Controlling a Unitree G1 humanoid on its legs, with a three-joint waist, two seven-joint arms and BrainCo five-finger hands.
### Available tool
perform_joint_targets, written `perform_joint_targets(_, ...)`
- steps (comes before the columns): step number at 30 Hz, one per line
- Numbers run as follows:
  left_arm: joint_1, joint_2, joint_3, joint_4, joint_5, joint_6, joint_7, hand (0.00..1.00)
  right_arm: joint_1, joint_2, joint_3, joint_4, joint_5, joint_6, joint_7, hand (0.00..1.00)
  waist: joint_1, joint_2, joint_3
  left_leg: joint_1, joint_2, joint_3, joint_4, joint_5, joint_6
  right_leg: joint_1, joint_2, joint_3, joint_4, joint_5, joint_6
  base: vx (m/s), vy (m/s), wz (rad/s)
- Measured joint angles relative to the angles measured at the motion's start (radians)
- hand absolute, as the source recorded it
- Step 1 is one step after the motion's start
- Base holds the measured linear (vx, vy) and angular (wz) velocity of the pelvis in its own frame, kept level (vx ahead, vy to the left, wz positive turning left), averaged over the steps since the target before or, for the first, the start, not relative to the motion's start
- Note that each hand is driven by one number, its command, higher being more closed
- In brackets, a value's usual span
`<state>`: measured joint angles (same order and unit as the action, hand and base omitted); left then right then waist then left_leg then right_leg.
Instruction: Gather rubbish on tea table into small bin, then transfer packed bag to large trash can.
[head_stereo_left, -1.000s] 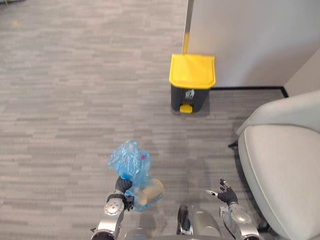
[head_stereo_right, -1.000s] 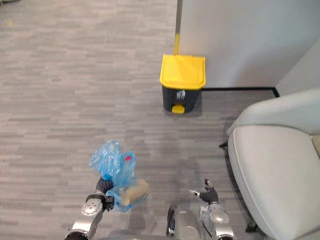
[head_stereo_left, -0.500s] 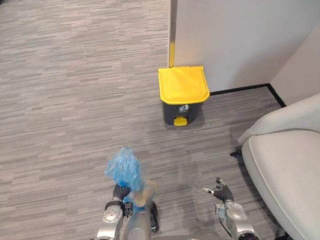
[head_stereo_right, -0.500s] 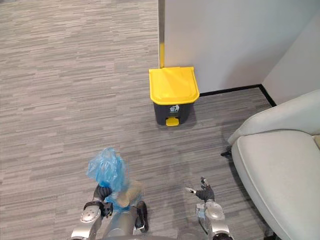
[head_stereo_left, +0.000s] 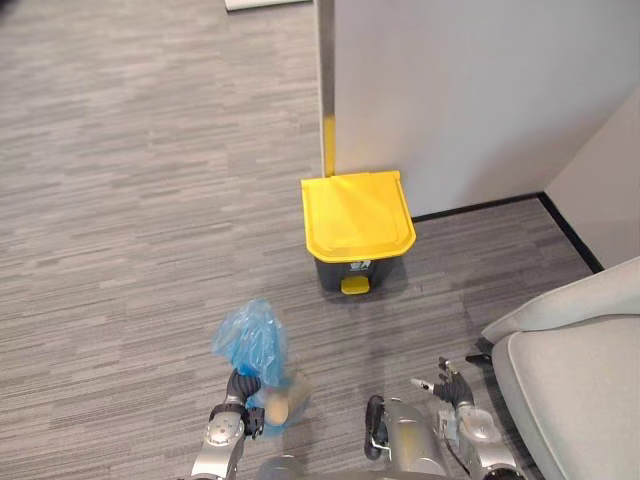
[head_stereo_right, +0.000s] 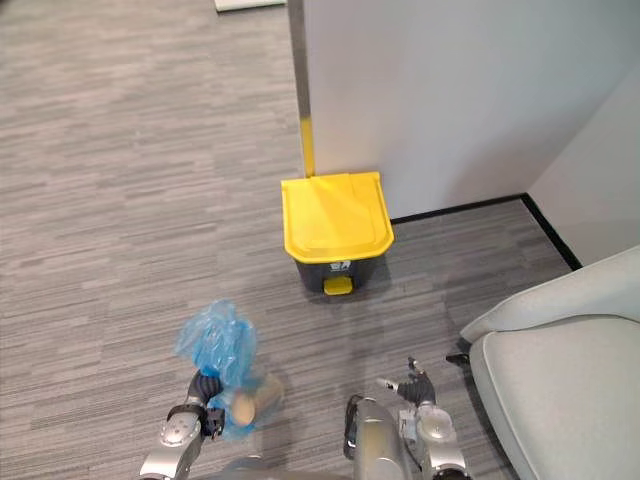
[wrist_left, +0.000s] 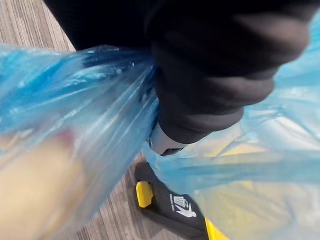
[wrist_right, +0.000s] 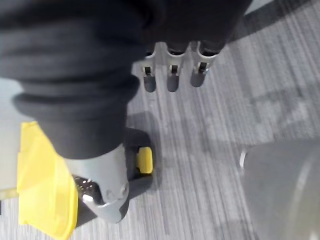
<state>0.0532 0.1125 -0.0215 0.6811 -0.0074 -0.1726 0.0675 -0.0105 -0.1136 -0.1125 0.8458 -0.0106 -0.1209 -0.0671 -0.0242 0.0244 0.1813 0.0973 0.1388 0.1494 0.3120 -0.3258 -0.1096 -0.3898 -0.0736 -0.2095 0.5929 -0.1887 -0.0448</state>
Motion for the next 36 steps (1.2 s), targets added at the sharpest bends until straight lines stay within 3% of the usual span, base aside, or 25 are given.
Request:
perform_joint_targets(2, -0.007, -0.014, -0.007, 0.0, 0.0, 0.0, -0.001, 1.0, 0.02, -0.003, -0.002, 0.0, 0.001, 0.002, 0.001, 0.0, -0.013, 0.001, 0.001, 0.003, 0.014, -0.031, 0.06, 0.05, -0.024, 0.078, 0.001, -0.035, -0.043, -0.021, 0.001, 0.36, -0.142, 0.48)
perform_joint_targets(4, 0.001, -0.043, -0.006, -0.01, 0.0, 0.0, -0.002, 1.0, 0.058, 0.009, 0.005, -0.023, 0.004, 0.001, 0.0, 0.0, -0.011, -0.001, 0.002, -0.103, 0.048, -0.056, 0.388, 0.159, -0.043, 0.229, 0.007, -0.06, -0.155, -0.027, 0.006, 0.35, -0.106, 0.35)
perform_joint_targets(5, 0.009, -0.052, -0.006, -0.016, 0.0, 0.0, -0.002, 1.0, 0.066, 0.015, 0.009, -0.033, 0.004, 0.001, 0.001, 0.0, -0.005, -0.004, 0.005, -0.147, 0.066, -0.05, 0.485, 0.164, -0.047, 0.264, 0.012, -0.06, -0.183, -0.028, 0.006, 0.19, -0.014, 0.03)
perform_joint_targets(6, 0.018, -0.06, -0.006, -0.037, 0.0, 0.0, -0.002, 1.0, 0.072, 0.028, 0.007, -0.049, 0.011, 0.0, 0.001, 0.0, 0.01, 0.002, 0.003, -0.219, 0.102, -0.016, 0.607, 0.128, -0.016, 0.304, 0.024, -0.052, -0.223, -0.028, 0.005, 0.19, 0.048, -0.24)
perform_joint_targets(7, 0.022, -0.06, -0.006, -0.051, 0.0, 0.0, -0.002, 1.0, 0.072, 0.035, 0.004, -0.049, 0.02, -0.001, 0.0, 0.0, 0.026, -0.01, 0.005, -0.29, 0.111, 0.006, 0.635, 0.106, 0.017, 0.327, 0.023, -0.042, -0.251, -0.029, 0.007, 0.19, 0.061, -0.34)
perform_joint_targets(9, 0.018, -0.059, -0.005, -0.051, -0.001, 0.0, -0.001, 1.0, 0.061, 0.052, 0.0, -0.048, 0.025, -0.001, 0.0, 0.0, 0.041, -0.004, 0.004, -0.333, 0.105, 0.024, 0.534, 0.097, 0.032, 0.343, 0.015, -0.031, -0.263, -0.023, 0.017, 0.19, 0.124, -0.26)
perform_joint_targets(10, 0.019, -0.059, -0.006, -0.042, -0.001, 0.0, -0.001, 1.0, 0.046, 0.054, -0.012, -0.047, 0.033, -0.001, 0.0, 0.0, 0.04, -0.005, 0.006, -0.349, 0.091, 0.038, 0.339, 0.1, 0.031, 0.356, 0.002, -0.024, -0.264, -0.026, 0.041, 0.17, 0.173, -0.14)
perform_joint_targets(11, 0.02, -0.06, -0.007, -0.041, -0.001, 0.001, -0.002, 1.0, 0.045, 0.054, -0.014, -0.046, 0.035, -0.002, -0.002, 0.0, 0.039, 0.0, 0.004, -0.344, 0.083, 0.039, 0.248, 0.122, 0.023, 0.36, 0.0, -0.02, -0.26, -0.033, 0.055, 0.19, 0.224, -0.1)
perform_joint_targets(12, 0.017, -0.06, -0.008, -0.036, -0.001, 0.0, -0.002, 1.0, 0.044, 0.05, -0.021, -0.035, 0.037, -0.004, -0.005, 0.0, 0.038, 0.013, 0.005, -0.324, 0.075, 0.044, 0.114, 0.181, 0.044, 0.365, 0.005, -0.01, -0.254, -0.052, 0.092, 0.17, 0.187, 0.09)
perform_joint_targets(13, 0.004, -0.044, -0.008, -0.011, -0.001, 0.001, -0.001, 1.0, 0.04, 0.059, -0.025, -0.014, 0.037, -0.002, -0.007, 0.0, 0.037, -0.017, 0.004, -0.303, 0.034, 0.058, 0.081, 0.196, 0.047, 0.369, -0.022, 0.014, -0.277, -0.05, 0.109, 0.17, 0.175, 0.1)
perform_joint_targets(15, 0.005, -0.029, -0.008, -0.003, -0.001, 0.0, 0.0, 1.0, 0.039, 0.058, -0.035, -0.001, 0.037, 0.0, -0.011, 0.0, 0.039, -0.035, -0.006, -0.294, -0.001, 0.067, 0.051, 0.2, 0.052, 0.387, -0.043, 0.032, -0.335, -0.038, 0.129, 0.16, 0.132, 0.05)
perform_joint_targets(17, 0.019, -0.008, -0.008, 0.016, -0.001, 0.001, 0.0, 1.0, 0.026, 0.056, -0.034, 0.003, 0.037, -0.001, -0.017, 0.0, 0.04, -0.033, -0.005, -0.272, -0.026, 0.08, 0.037, 0.199, 0.053, 0.41, -0.063, 0.056, -0.375, -0.023, 0.149, 0.15, 0.125, -0.13)
perform_joint_targets(23, 0.039, 0.027, -0.008, 0.039, -0.001, 0.001, 0.0, 1.0, -0.006, 0.044, -0.033, 0.025, 0.03, -0.001, -0.016, 0.0, 0.04, -0.029, -0.006, -0.214, -0.047, 0.107, -0.033, 0.186, 0.073, 0.393, -0.07, 0.109, -0.352, -0.028, 0.153, 0.06, 0.024, -0.28)
perform_joint_targets(25, 0.037, 0.006, -0.012, 0.061, -0.001, 0.001, 0.0, 1.0, -0.023, 0.026, -0.034, 0.037, 0.017, 0.001, -0.017, 0.0, 0.037, -0.029, -0.002, -0.19, -0.066, 0.131, -0.06, 0.178, 0.086, 0.33, -0.093, 0.145, -0.221, -0.047, 0.173, 0.04, 0.031, -0.32)
perform_joint_targets(26, 0.036, 0.006, -0.017, 0.07, -0.001, 0.001, -0.001, 1.0, -0.023, 0.025, -0.034, 0.037, 0.015, 0.002, -0.017, 0.0, 0.034, -0.028, -0.002, -0.176, -0.071, 0.136, -0.072, 0.178, 0.087, 0.308, -0.1, 0.15, -0.167, -0.047, 0.173, 0.06, 0.04, -0.27)
perform_joint_targets(27, 0.038, 0.01, -0.017, 0.076, -0.001, 0.003, 0.0, 1.0, -0.017, 0.026, -0.035, 0.038, 0.011, 0.006, -0.017, 0.0, 0.027, -0.032, 0.0, -0.133, -0.071, 0.14, -0.096, 0.173, 0.096, 0.248, -0.113, 0.15, 0.002, -0.032, 0.177, 0.05, 0.028, -0.06)
perform_joint_targets(28, 0.039, 0.013, -0.017, 0.076, -0.001, 0.003, 0.0, 1.0, -0.012, 0.028, -0.034, 0.039, 0.01, 0.009, -0.017, 0.0, 0.024, -0.032, 0.0, -0.122, -0.069, 0.134, -0.099, 0.171, 0.098, 0.226, -0.116, 0.146, 0.028, -0.053, 0.17, 0.06, -0.002, 0.05)
perform_joint_targets(29, 0.036, 0.011, -0.017, 0.076, -0.001, 0.002, 0.0, 1.0, -0.005, 0.031, -0.026, 0.039, 0.008, 0.01, -0.015, 0.0, 0.015, -0.024, 0.004, -0.111, -0.068, 0.126, -0.101, 0.159, 0.107, 0.21, -0.113, 0.138, 0.012, -0.078, 0.153, 0.06, -0.02, 0.25)
perform_joint_targets(30, 0.026, 0.021, -0.015, 0.076, -0.001, 0.002, 0.0, 1.0, -0.004, 0.034, -0.016, 0.039, 0.008, 0.01, -0.016, 0.0, 0.013, -0.042, -0.002, -0.109, -0.069, 0.122, -0.091, 0.154, 0.097, 0.184, -0.101, 0.135, -0.044, -0.076, 0.14, 0.07, -0.034, 0.29)
perform_joint_targets(32, 0.007, 0.031, -0.021, 0.089, -0.001, 0.001, -0.001, 1.0, -0.003, 0.026, -0.006, 0.044, 0.007, 0.011, -0.017, 0.0, 0.004, -0.058, 0.003, -0.116, -0.076, 0.083, -0.041, 0.138, 0.076, 0.202, -0.075, 0.14, -0.152, 0.0, 0.124, 0.12, -0.061, 0.41)
perform_joint_targets(33, 0.007, 0.021, -0.028, 0.089, -0.001, -0.002, -0.001, 1.0, -0.001, 0.02, -0.01, 0.052, 0.007, 0.01, -0.018, 0.0, 0.007, -0.041, -0.002, -0.124, -0.063, 0.063, -0.039, 0.137, 0.075, 0.212, -0.061, 0.13, -0.182, 0.006, 0.116, 0.17, -0.047, 0.23)
perform_joint_targets(36, -0.002, 0.011, -0.028, 0.09, -0.001, -0.002, -0.001, 1.0, -0.004, 0.025, -0.01, 0.054, 0.007, 0.011, -0.017, 0.0, 0.009, -0.033, -0.001, -0.133, -0.048, 0.051, -0.051, 0.137, 0.073, 0.221, -0.047, 0.12, -0.208, 0.009, 0.113, 0.12, -0.046, 0.05)
